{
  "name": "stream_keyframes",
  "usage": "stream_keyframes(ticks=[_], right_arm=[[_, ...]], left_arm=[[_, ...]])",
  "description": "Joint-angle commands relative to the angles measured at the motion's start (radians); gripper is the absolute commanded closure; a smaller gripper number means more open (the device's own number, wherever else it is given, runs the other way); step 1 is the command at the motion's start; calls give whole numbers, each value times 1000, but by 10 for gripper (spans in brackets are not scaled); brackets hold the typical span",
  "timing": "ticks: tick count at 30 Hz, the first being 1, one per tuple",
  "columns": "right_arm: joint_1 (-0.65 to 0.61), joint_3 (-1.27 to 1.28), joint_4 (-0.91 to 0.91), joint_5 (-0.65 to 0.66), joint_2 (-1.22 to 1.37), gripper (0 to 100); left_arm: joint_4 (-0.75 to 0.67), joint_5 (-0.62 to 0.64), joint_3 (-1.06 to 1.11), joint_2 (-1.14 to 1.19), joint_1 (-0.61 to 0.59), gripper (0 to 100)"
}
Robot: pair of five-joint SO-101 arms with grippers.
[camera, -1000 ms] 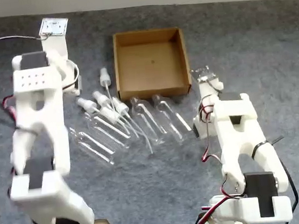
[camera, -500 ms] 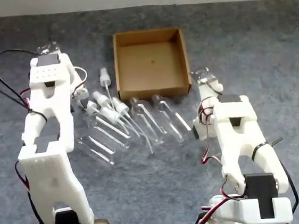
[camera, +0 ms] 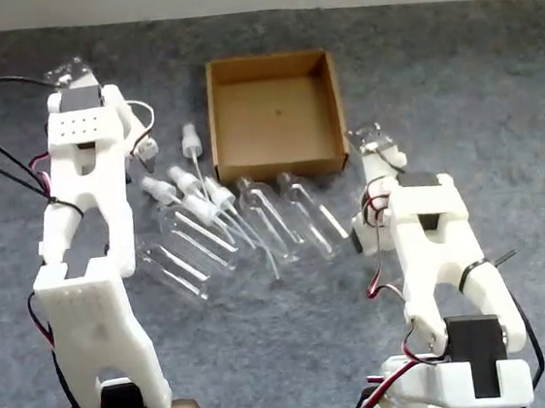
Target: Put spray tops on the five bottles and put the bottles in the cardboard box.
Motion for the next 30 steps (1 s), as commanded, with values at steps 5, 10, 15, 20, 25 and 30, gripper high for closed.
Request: stream_keyframes(ticks=[5,10,15,20,25,30], right_arm=[[-12,-8,-15,-8,-48,995],[-12,-8,-12,-8,-48,995],[-12,-8,-12,-6,-48,995],[-12,-8,-10,-6,-50,995],[-12,-8,-10,-6,-48,995],[-12,-7,-10,-6,-48,995]], left_arm=[[0,28,-15,81,61,883],[5,28,-15,139,61,883],[6,21,-8,153,53,889],[-3,21,-18,150,47,954],[-3,21,-93,151,59,971],[-3,-6,-278,151,61,973]])
